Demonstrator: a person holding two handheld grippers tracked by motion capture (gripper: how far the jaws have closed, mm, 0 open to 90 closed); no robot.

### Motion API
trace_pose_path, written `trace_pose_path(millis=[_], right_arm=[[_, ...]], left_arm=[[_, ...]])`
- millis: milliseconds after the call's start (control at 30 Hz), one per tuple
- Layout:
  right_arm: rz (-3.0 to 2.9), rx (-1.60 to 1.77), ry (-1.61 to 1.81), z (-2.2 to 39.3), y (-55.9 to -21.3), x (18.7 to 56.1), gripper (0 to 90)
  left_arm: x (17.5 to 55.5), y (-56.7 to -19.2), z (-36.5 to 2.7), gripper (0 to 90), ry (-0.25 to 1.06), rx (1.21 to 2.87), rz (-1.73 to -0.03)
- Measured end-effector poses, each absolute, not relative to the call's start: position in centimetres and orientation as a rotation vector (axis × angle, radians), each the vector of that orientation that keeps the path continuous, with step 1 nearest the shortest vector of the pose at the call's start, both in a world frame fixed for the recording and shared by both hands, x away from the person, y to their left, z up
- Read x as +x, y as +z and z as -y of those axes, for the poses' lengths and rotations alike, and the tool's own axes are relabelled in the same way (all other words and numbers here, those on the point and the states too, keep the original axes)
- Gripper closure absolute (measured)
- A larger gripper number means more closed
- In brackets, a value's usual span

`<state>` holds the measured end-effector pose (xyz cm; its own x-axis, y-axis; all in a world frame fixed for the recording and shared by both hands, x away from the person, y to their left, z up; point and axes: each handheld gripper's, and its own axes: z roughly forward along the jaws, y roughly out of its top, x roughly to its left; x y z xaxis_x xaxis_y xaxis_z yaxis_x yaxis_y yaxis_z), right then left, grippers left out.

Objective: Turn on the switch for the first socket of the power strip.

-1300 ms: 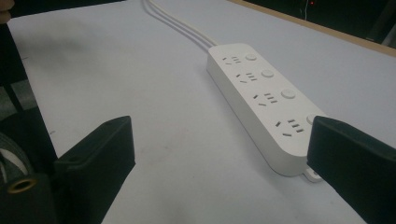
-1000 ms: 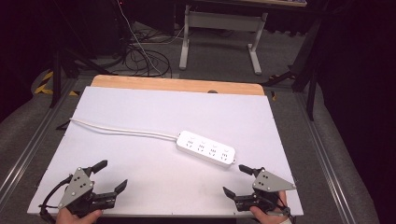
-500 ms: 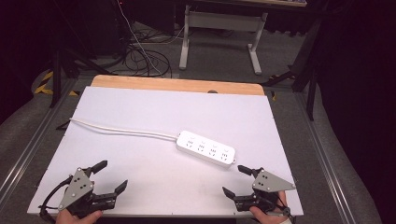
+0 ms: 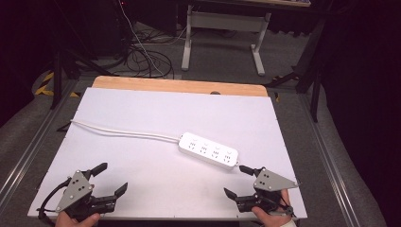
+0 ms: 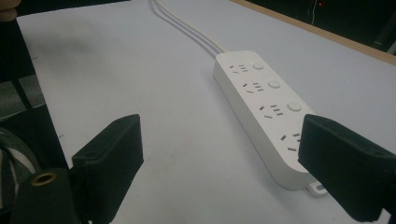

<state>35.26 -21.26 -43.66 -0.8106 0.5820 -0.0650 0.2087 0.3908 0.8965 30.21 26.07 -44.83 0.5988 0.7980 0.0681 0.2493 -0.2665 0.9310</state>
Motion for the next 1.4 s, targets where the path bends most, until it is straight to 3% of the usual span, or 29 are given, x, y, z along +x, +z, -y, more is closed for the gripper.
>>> trace_pose_path(millis=[700, 1233, 1367, 1400], right_arm=[[-2.302, 0.658, 1.374, 19.9, -39.6, 37.8, 14.5], [-2.301, 0.647, 1.373, 18.9, -38.5, 39.0, 14.5], [-2.305, 0.652, 1.372, 18.8, -38.2, 39.1, 23.4], [-2.313, 0.651, 1.376, 18.8, -38.1, 39.2, 29.5]], left_arm=[[30.2, -44.9, -26.0, 13.3, 0.671, 1.814, -0.845], [30.3, -44.9, -26.1, 13.3, 0.674, 1.819, -0.842], [30.3, -44.9, -26.0, 13.3, 0.672, 1.822, -0.839], [30.3, -44.9, -26.0, 13.4, 0.673, 1.823, -0.838]])
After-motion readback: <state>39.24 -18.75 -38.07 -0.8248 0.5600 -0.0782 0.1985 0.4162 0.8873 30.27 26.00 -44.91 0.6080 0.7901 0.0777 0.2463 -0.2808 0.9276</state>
